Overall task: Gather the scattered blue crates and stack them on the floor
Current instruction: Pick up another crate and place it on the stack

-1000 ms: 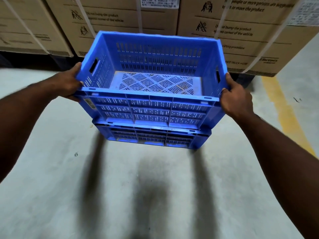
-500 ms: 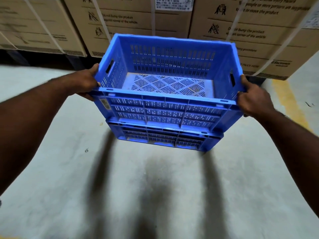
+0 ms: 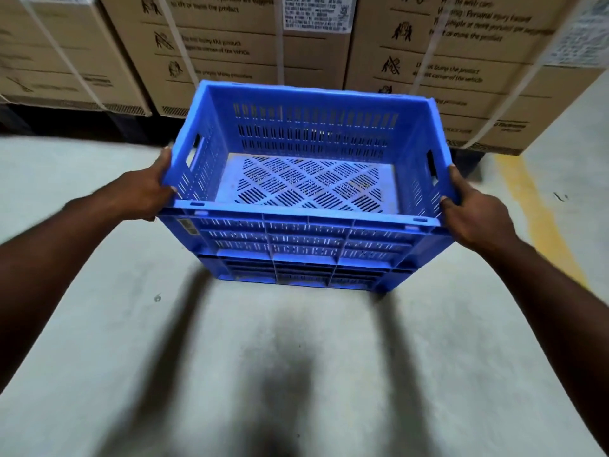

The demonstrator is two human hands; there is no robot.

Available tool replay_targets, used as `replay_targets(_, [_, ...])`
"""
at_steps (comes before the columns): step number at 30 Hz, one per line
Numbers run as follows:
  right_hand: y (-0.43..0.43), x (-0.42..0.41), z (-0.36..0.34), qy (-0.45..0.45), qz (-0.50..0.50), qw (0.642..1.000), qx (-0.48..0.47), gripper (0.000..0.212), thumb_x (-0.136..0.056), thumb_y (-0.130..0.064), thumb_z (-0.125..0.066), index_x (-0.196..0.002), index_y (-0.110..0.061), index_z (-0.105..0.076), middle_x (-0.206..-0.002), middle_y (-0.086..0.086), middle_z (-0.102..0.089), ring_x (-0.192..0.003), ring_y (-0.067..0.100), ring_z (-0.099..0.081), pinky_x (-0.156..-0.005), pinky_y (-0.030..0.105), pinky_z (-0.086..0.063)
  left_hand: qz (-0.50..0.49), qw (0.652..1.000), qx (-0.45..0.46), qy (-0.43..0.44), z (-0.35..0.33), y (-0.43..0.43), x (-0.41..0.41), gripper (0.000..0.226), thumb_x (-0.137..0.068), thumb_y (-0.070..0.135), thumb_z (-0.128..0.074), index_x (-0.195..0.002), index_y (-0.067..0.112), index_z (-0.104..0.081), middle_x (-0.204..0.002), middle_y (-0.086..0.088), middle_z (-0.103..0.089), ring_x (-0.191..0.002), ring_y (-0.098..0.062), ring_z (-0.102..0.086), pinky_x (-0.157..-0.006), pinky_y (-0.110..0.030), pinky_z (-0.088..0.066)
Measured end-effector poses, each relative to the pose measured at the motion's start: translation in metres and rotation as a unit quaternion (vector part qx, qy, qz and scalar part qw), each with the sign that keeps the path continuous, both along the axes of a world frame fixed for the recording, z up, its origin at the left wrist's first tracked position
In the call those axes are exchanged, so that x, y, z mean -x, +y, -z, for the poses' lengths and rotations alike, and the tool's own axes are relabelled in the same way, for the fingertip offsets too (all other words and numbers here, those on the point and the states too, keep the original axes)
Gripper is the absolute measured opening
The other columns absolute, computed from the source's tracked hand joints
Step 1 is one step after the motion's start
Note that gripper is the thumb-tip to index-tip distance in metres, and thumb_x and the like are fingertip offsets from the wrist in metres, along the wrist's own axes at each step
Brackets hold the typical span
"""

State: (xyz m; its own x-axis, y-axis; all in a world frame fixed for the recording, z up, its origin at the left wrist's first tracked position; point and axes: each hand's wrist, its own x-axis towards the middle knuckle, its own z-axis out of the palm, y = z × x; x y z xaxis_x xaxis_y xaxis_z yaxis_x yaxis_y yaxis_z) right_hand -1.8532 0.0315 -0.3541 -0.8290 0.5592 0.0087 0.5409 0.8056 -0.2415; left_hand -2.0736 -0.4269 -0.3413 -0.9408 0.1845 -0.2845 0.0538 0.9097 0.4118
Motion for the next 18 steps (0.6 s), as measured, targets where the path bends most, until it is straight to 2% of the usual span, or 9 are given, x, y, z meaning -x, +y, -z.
replay_targets(2, [-0.009,0.0,0.005,0.023,0.023,0.999,-0.027,0.059,-0.099,-0.046,-0.034,-0.153,-0.029,-0.018,-0.127,0.028,-0.048,-0.114,0.044,-0.049,-0.087,0.046,-0.043,0.002,0.999,0.028,0.041,0.006,-0.001,0.002,0.07,-0.097,0.029,-0.044,-0.151,0.045,-0.001,-0.124,-0.028,-0.056,-0.087,-0.043,-0.064,-0.083,-0.044,-0.054])
replay_targets(4, [-0.019,0.004,0.014,0.088,0.024,0.993,-0.074,0.056,-0.1,-0.047,-0.03,-0.149,-0.02,-0.026,-0.139,0.025,-0.038,-0.127,0.043,-0.038,-0.096,0.054,-0.039,-0.014,0.997,-0.018,0.067,0.013,0.007,0.003,0.063,-0.099,0.033,-0.039,-0.152,0.043,-0.005,-0.132,-0.025,-0.054,-0.091,-0.043,-0.064,-0.085,-0.044,-0.053])
replay_targets(5, [-0.023,0.007,0.017,0.121,0.011,0.988,-0.095,0.054,-0.1,-0.045,-0.029,-0.146,-0.017,-0.032,-0.142,0.022,-0.037,-0.129,0.041,-0.036,-0.098,0.054,-0.037,-0.033,0.995,-0.045,0.079,0.016,0.012,0.004,0.061,-0.099,0.032,-0.038,-0.152,0.042,-0.009,-0.137,-0.023,-0.051,-0.1,-0.043,-0.062,-0.09,-0.044,-0.051])
replay_targets(7, [-0.027,0.01,0.021,0.164,-0.029,0.981,-0.103,0.053,-0.099,-0.046,-0.03,-0.14,-0.013,-0.042,-0.142,0.018,-0.04,-0.13,0.036,-0.036,-0.1,0.051,-0.035,-0.08,0.988,-0.08,0.103,0.021,0.023,0.004,0.057,-0.097,0.029,-0.039,-0.151,0.039,-0.02,-0.144,-0.019,-0.046,-0.12,-0.041,-0.052,-0.1,-0.042,-0.041])
replay_targets(9, [-0.025,0.007,0.023,0.179,-0.069,0.976,-0.1,0.055,-0.097,-0.053,-0.037,-0.136,-0.015,-0.048,-0.141,0.012,-0.043,-0.13,0.031,-0.037,-0.1,0.046,-0.034,-0.084,0.98,-0.081,0.161,0.025,0.026,0.004,0.053,-0.098,0.033,-0.037,-0.149,0.03,-0.029,-0.141,-0.023,-0.047,-0.125,-0.042,-0.046,-0.104,-0.045,-0.038])
replay_targets(11, [-0.021,0.0,0.026,0.167,-0.124,0.969,-0.13,0.057,-0.092,-0.058,-0.043,-0.131,-0.018,-0.051,-0.14,0.007,-0.045,-0.128,0.029,-0.039,-0.098,0.043,-0.033,-0.054,0.967,-0.048,0.243,0.025,0.024,-0.002,0.054,-0.097,0.041,-0.034,-0.147,0.019,-0.033,-0.137,-0.026,-0.044,-0.123,-0.045,-0.044,-0.102,-0.053,-0.038])
replay_targets(13, [-0.022,-0.006,0.029,0.155,-0.161,0.96,-0.167,0.049,-0.092,-0.054,-0.046,-0.125,-0.018,-0.054,-0.134,0.006,-0.049,-0.127,0.028,-0.041,-0.096,0.043,-0.034,0.007,0.951,-0.034,0.307,0.024,0.027,-0.019,0.054,-0.097,0.046,-0.032,-0.143,0.02,-0.036,-0.137,-0.017,-0.045,-0.123,-0.039,-0.044,-0.104,-0.056,-0.033])
replay_targets(16, [-0.026,-0.004,0.03,0.166,-0.154,0.958,-0.175,0.034,-0.092,-0.041,-0.048,-0.112,-0.015,-0.058,-0.117,0.007,-0.058,-0.116,0.031,-0.047,-0.089,0.043,-0.038,0.148,0.936,0.017,0.32,0.032,0.044,-0.055,0.052,-0.092,0.06,-0.034,-0.134,0.031,-0.045,-0.122,0.003,-0.058,-0.12,-0.027,-0.05,-0.112,-0.055,-0.01])
replay_targets(18, [-0.027,-0.002,0.031,0.167,-0.145,0.959,-0.179,0.028,-0.092,-0.037,-0.05,-0.106,-0.014,-0.058,-0.109,0.007,-0.06,-0.109,0.031,-0.049,-0.084,0.043,-0.04,0.172,0.927,0.047,0.33,0.039,0.049,-0.061,0.053,-0.086,0.069,-0.04,-0.123,0.034,-0.052,-0.111,0.009,-0.058,-0.114,-0.023,-0.051,-0.111,-0.051,-0.009])
